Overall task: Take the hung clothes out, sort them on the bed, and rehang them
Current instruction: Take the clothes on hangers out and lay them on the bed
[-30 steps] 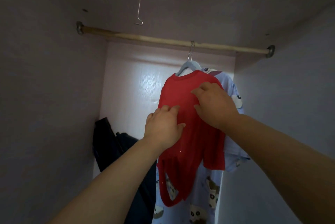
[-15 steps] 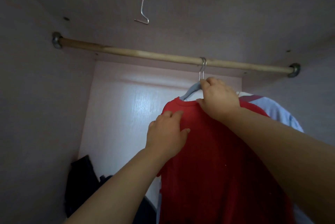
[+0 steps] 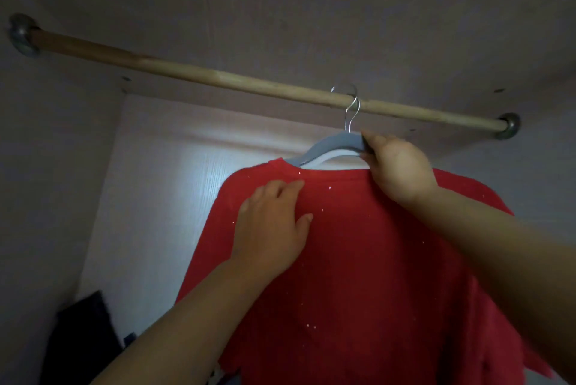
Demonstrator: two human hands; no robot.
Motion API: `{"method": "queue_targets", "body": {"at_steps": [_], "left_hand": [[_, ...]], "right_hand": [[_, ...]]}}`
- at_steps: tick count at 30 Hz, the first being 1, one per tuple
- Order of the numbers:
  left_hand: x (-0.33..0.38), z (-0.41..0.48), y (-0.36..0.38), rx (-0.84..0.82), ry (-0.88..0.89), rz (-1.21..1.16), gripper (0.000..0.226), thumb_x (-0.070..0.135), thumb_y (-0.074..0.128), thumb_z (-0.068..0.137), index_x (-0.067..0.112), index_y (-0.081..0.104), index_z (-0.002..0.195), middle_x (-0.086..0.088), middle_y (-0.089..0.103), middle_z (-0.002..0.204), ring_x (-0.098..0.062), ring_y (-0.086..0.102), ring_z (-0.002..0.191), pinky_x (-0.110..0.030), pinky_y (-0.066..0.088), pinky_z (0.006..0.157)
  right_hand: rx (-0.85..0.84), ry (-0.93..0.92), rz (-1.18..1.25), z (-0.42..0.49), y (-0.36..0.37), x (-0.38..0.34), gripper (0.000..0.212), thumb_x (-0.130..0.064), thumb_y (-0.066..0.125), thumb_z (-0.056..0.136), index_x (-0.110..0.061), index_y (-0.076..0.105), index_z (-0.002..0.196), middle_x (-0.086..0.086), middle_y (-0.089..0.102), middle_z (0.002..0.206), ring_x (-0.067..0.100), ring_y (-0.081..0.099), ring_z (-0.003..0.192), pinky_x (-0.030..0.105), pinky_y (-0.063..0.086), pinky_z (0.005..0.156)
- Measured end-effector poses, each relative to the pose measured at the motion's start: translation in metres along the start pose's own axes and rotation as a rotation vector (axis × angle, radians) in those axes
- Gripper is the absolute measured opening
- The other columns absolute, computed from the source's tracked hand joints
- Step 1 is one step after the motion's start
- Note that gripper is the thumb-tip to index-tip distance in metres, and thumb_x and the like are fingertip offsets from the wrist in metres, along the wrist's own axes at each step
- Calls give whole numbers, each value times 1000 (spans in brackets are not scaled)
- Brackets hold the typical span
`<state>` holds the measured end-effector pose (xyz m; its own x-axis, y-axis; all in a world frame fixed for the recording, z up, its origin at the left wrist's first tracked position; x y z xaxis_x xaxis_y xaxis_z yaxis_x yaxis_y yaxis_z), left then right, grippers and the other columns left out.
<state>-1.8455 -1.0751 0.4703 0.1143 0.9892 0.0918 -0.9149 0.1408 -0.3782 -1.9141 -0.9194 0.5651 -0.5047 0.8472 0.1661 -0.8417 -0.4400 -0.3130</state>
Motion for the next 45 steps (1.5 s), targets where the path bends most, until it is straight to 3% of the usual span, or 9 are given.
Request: {"method": "queue_targets", "body": {"at_steps": [4, 8, 12, 16, 19, 22, 31, 39, 45], "left_hand": [[5, 12, -24, 204, 44, -27, 52, 33, 57, 86, 18, 48, 134, -7, 50, 129, -27, 44, 121, -38, 34, 100], [11, 6, -47, 386, 60, -5, 52, 39, 47, 82, 14, 54, 126, -10, 54, 124, -31, 48, 117, -46, 37, 98], [17, -11, -44, 286, 54, 6, 61, 47, 37, 83, 14, 49, 133, -10, 58, 124, -32, 52, 116, -52, 35, 100], [34, -53, -30, 123, 56, -87, 58, 48, 42, 87, 18, 47, 136, -6, 62, 119, -29, 56, 110, -48, 35, 99], [55, -93, -22, 18, 80, -164, 54, 47, 37, 88, 19, 51, 133, -3, 65, 113, -27, 60, 102, -44, 41, 91], [82, -133, -19, -44, 72, -234, 52, 46, 38, 87, 20, 55, 129, -2, 66, 111, -27, 61, 99, -47, 47, 86], [180, -247, -31, -156, 91, -327, 49, 45, 41, 86, 23, 56, 128, -1, 68, 87, -21, 63, 76, -35, 54, 62], [281, -323, -70, -167, 244, -487, 42, 42, 43, 86, 30, 48, 126, 1, 65, 74, -19, 63, 66, -29, 53, 53], [356, -394, -122, -112, 355, -737, 41, 35, 50, 83, 17, 64, 118, 5, 61, 68, -12, 49, 66, -27, 39, 61]], "right_hand": [[144, 18, 27, 3, -31, -4, 39, -22, 50, 93, -18, 47, 131, 16, 59, 118, 37, 56, 105, 43, 46, 78], [125, 3, 15, -26, -40, -10, 41, -31, 47, 95, -26, 43, 135, 10, 59, 121, 34, 57, 106, 41, 49, 78], [62, -19, 78, -81, -42, -15, 43, -28, 49, 94, -25, 44, 136, 8, 60, 118, 33, 59, 103, 41, 48, 72], [89, -110, 86, -144, -52, -16, 44, -17, 66, 83, -16, 57, 126, 9, 67, 89, 32, 67, 69, 34, 48, 45], [78, -79, 122, -189, -67, -11, 40, -25, 57, 85, -16, 58, 124, 5, 67, 85, 28, 66, 62, 34, 48, 38], [57, -78, 124, -235, -92, -10, 44, -31, 41, 86, -14, 62, 121, 3, 68, 84, 24, 66, 61, 31, 47, 37], [-55, 32, 87, -360, -171, 15, 44, -34, 43, 86, -21, 55, 126, 2, 68, 88, 24, 66, 62, 26, 43, 38], [-173, 226, -79, -465, -287, 35, 42, -39, 41, 87, -29, 45, 128, -2, 67, 86, 18, 66, 61, 21, 42, 40], [-227, 395, -237, -547, -401, 21, 39, -38, 45, 88, -31, 48, 126, -5, 67, 94, 16, 68, 71, 23, 49, 46]]}}
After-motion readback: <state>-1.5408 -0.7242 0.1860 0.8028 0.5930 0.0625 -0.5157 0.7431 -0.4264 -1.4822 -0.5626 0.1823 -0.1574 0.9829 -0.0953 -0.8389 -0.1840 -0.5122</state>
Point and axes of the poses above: each hand's wrist, its own z-axis towards the middle knuckle, its own y-axis out of the palm, x = y × z, the point moved 7 cm from there along z, towards the middle knuckle
